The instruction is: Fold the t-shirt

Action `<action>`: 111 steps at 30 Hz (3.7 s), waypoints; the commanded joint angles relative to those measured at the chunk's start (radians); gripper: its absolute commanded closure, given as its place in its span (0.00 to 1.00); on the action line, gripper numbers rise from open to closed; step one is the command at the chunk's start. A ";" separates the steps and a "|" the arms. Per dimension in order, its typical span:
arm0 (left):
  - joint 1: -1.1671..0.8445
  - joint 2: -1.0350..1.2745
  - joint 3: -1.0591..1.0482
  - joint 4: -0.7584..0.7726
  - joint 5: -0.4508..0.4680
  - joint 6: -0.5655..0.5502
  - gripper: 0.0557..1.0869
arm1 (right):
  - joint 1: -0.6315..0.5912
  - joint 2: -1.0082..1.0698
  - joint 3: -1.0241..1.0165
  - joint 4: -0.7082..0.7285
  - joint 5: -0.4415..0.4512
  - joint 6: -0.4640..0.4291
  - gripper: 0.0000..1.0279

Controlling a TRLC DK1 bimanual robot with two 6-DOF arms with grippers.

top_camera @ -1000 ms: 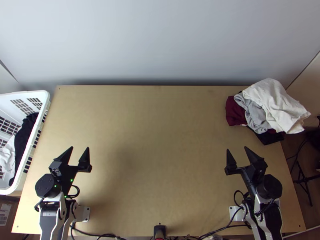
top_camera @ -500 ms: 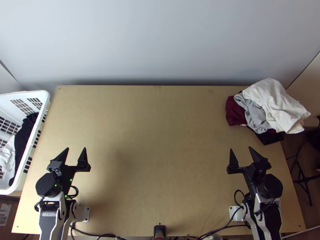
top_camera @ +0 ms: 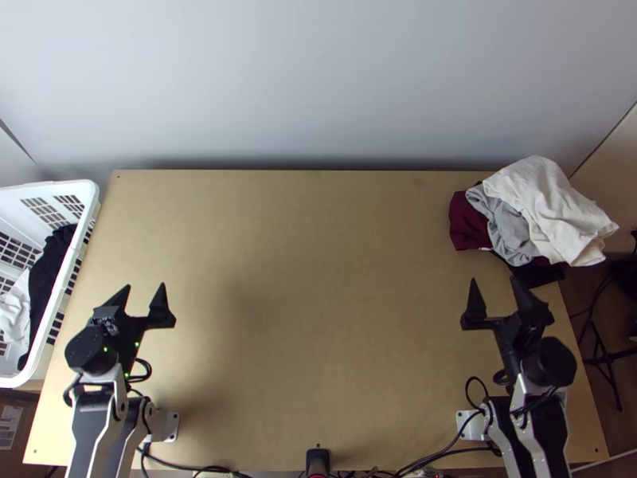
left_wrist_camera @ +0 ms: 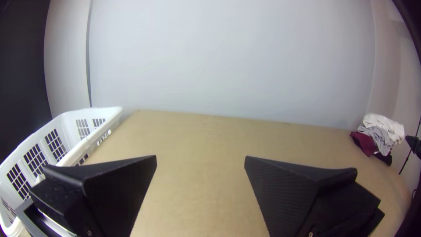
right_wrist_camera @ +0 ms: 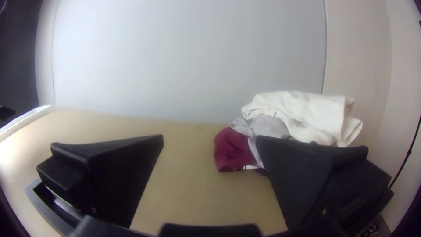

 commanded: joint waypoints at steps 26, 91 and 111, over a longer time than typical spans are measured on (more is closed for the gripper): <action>-0.039 0.774 0.805 -0.113 -0.012 -0.059 0.05 | 0.225 0.938 0.789 0.057 0.178 0.011 0.05; 0.570 1.636 1.364 -0.137 -0.065 0.085 0.05 | 0.378 1.360 1.078 -0.224 0.175 0.065 0.05; 0.635 2.126 1.947 -0.424 -0.076 0.099 0.05 | 0.417 1.366 1.012 -0.207 0.176 0.050 0.05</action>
